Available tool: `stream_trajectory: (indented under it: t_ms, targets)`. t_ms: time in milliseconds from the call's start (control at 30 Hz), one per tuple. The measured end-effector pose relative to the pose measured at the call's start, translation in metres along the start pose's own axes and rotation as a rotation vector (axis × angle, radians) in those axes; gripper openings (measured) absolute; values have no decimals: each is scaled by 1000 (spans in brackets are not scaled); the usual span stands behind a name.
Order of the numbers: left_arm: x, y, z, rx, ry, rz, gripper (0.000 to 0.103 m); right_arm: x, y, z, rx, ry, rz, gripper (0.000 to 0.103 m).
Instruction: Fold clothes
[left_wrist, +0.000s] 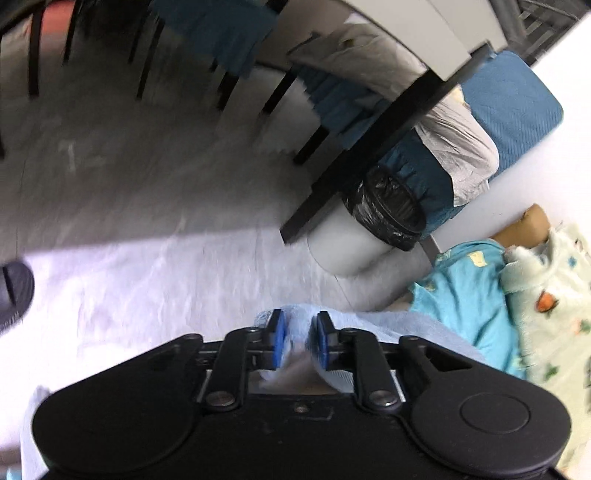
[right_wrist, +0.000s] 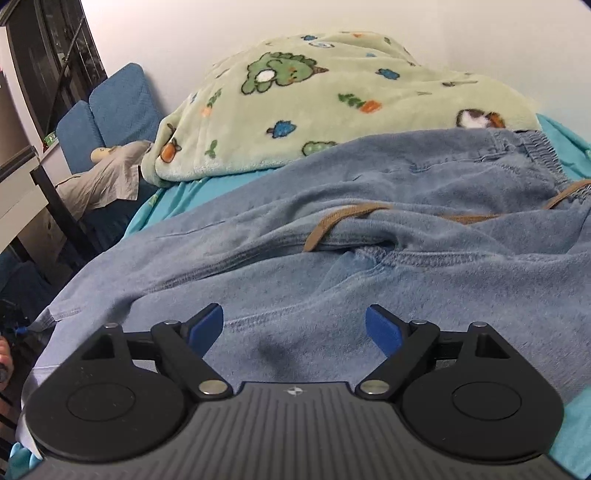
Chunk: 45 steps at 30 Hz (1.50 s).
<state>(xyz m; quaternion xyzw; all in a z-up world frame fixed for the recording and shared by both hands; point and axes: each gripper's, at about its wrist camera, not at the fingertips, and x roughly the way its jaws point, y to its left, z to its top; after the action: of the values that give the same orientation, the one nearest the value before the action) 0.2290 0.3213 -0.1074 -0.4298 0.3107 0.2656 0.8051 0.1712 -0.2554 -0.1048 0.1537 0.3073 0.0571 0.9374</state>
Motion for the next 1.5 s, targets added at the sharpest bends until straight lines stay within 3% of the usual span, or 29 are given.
stream_trajectory:
  t_ms: [167,267,333,433,667,800,967,1233,1500]
  targets:
    - [-41,12,11,-55,139,-129,32,-12,-3,6,-7,-47,-12,87]
    - [-79,23,17,-39,164,-209,43,-22,-6,11,2,-63,-24,87]
    - [-103,34,22,-9,164,-209,44,-30,-10,15,29,-67,-23,87]
    - [-131,63,32,-43,167,-191,47,-44,-18,19,66,-83,-23,87]
    - [-154,142,29,-178,292,-169,51,-86,-41,26,183,-95,-25,87]
    - [-140,163,25,-321,336,-204,52,-103,-51,21,227,-76,-55,87]
    - [-95,134,29,-332,362,-220,58,-104,-51,10,242,-32,-94,87]
    - [-22,88,36,-349,405,-246,66,-72,-47,0,240,50,-146,87]
    - [61,50,34,-355,432,-288,67,-40,-54,-6,379,108,-104,87]
